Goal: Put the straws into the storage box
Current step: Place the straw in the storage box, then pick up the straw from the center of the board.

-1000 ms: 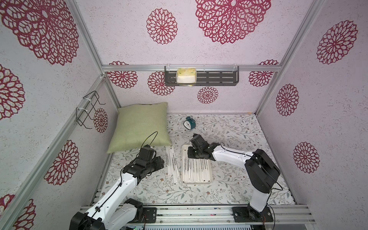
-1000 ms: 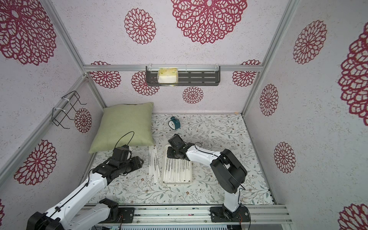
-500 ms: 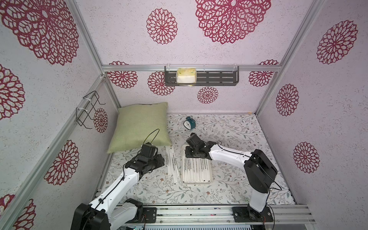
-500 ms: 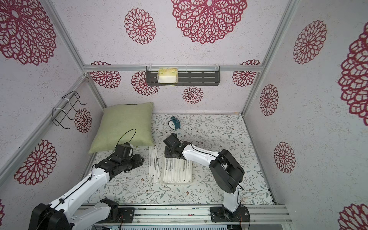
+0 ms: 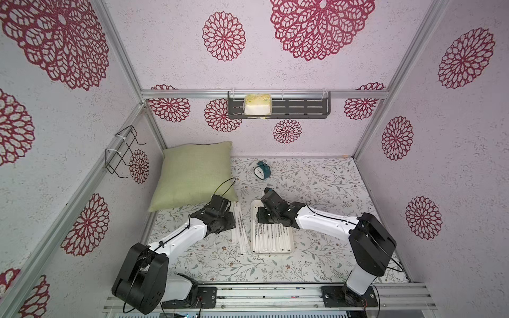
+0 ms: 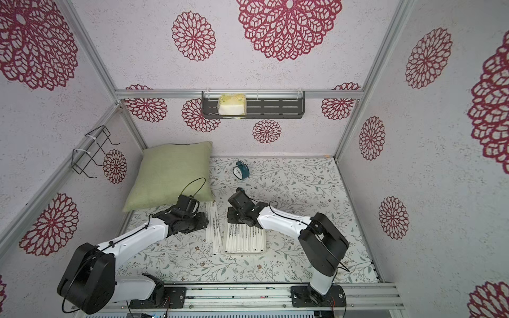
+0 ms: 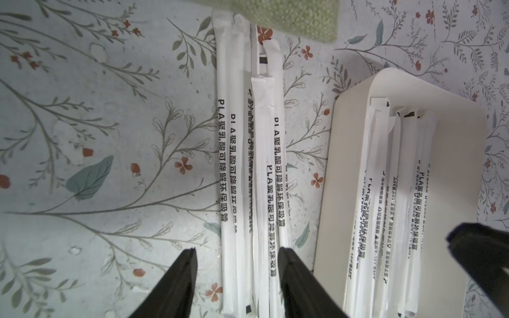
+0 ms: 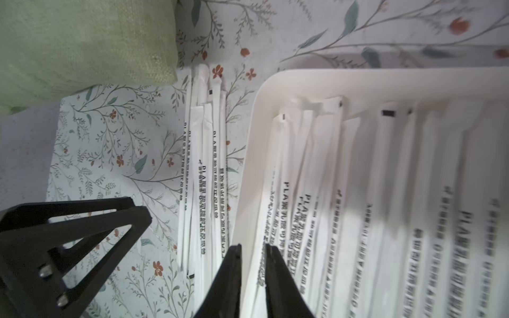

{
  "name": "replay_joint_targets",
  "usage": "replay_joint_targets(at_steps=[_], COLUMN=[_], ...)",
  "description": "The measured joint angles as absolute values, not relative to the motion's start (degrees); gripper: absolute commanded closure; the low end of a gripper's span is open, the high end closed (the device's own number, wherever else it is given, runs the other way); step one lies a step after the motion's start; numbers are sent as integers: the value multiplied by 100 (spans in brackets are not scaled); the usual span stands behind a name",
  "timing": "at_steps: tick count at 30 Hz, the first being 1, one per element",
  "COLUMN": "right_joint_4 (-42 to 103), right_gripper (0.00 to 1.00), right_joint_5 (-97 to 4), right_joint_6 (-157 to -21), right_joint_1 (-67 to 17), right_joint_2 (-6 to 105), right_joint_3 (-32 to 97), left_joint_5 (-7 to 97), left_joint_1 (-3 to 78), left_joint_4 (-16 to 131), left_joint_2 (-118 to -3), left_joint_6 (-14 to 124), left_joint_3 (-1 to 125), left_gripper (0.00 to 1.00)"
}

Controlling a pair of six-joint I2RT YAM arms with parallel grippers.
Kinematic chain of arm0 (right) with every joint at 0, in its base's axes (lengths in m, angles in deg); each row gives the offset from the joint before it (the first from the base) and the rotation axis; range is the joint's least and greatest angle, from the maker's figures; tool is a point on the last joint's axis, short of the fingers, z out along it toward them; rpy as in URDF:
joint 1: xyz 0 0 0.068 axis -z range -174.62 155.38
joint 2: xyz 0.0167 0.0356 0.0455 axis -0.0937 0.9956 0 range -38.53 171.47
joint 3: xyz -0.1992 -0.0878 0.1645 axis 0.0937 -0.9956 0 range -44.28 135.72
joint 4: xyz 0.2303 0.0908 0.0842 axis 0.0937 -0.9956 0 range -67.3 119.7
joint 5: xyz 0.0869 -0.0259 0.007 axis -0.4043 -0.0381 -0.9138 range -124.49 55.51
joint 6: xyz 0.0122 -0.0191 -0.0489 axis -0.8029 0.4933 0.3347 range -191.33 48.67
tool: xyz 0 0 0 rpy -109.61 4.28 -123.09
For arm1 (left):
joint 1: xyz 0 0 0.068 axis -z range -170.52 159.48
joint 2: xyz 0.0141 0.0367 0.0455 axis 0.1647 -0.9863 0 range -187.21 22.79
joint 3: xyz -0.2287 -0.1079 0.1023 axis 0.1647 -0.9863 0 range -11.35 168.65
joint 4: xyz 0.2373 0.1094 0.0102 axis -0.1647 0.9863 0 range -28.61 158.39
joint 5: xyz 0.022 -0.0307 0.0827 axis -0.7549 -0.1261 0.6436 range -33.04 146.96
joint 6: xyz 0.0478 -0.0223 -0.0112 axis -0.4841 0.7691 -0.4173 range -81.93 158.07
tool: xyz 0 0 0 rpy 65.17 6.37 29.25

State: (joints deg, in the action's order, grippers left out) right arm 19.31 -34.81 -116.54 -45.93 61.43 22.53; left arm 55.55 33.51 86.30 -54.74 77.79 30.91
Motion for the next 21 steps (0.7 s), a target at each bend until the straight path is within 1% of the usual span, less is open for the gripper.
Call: replay_joint_targets(at_steps=[6,15,17,21], right_joint_4=[2220,2222,2213,2250], right_gripper=[83,83,82,82], right_joint_5=[-3671,-3776,-3792,-3796], right_joint_6=[-11816,-11748,-11748,-11741], right_joint_1=[-4530,-4300,-4300,-4300], right_joint_2=[6604,6705,6621,6291], right_joint_3=[2253,2253,2253,2253], left_joint_5=[5625,5649,5767,6047], left_joint_1=[3351,3360,3364,3377], left_joint_4=[8516,8415,8523,8676], left_joint_2=[-5474,-5944,-6143,-6574], left_joint_6=[7816,7786,7742,7661], left_joint_3=[3078,3094,3201,3555], left_gripper=[46,59,63,66])
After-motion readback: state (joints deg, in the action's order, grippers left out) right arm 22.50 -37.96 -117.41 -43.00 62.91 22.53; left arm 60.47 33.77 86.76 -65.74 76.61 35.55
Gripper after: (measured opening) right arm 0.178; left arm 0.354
